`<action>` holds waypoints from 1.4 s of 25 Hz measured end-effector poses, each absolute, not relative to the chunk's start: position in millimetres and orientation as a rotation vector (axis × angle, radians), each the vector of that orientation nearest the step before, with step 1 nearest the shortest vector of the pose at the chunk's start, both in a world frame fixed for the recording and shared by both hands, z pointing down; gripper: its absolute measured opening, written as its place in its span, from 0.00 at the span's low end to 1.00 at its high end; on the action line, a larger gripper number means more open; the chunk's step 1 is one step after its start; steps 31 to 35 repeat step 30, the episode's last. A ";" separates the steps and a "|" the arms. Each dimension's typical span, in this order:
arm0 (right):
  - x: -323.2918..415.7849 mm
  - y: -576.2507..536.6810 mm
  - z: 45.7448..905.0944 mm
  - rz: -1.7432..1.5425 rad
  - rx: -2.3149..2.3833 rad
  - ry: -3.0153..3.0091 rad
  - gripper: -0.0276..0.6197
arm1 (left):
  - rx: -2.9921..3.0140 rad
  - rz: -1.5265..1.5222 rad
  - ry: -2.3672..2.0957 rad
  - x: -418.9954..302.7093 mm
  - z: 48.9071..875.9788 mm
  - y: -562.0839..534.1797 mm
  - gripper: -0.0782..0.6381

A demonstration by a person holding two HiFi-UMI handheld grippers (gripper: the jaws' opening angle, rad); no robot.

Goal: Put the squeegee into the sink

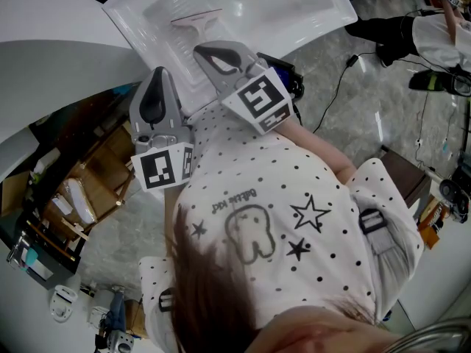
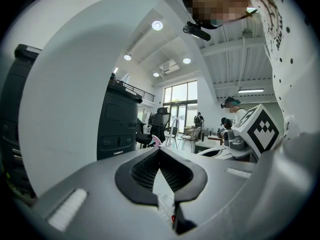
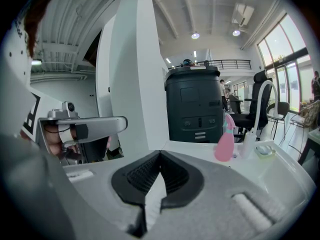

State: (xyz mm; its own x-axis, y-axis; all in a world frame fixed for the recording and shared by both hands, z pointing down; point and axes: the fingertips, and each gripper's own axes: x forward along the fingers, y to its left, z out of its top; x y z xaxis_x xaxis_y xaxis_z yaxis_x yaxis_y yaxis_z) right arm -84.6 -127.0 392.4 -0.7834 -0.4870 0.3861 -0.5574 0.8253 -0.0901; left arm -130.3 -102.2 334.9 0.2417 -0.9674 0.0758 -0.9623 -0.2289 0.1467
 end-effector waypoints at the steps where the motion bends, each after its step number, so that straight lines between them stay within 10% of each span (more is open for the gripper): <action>1: -84.8 -126.8 392.4 0.283 0.786 -2.660 0.04 | 2.342 -0.047 -1.839 -130.4 334.9 -102.2 0.10; 35: -86.6 -124.1 394.3 0.299 0.762 -2.664 0.04 | 2.344 -0.047 -1.833 -130.0 335.7 -101.2 0.10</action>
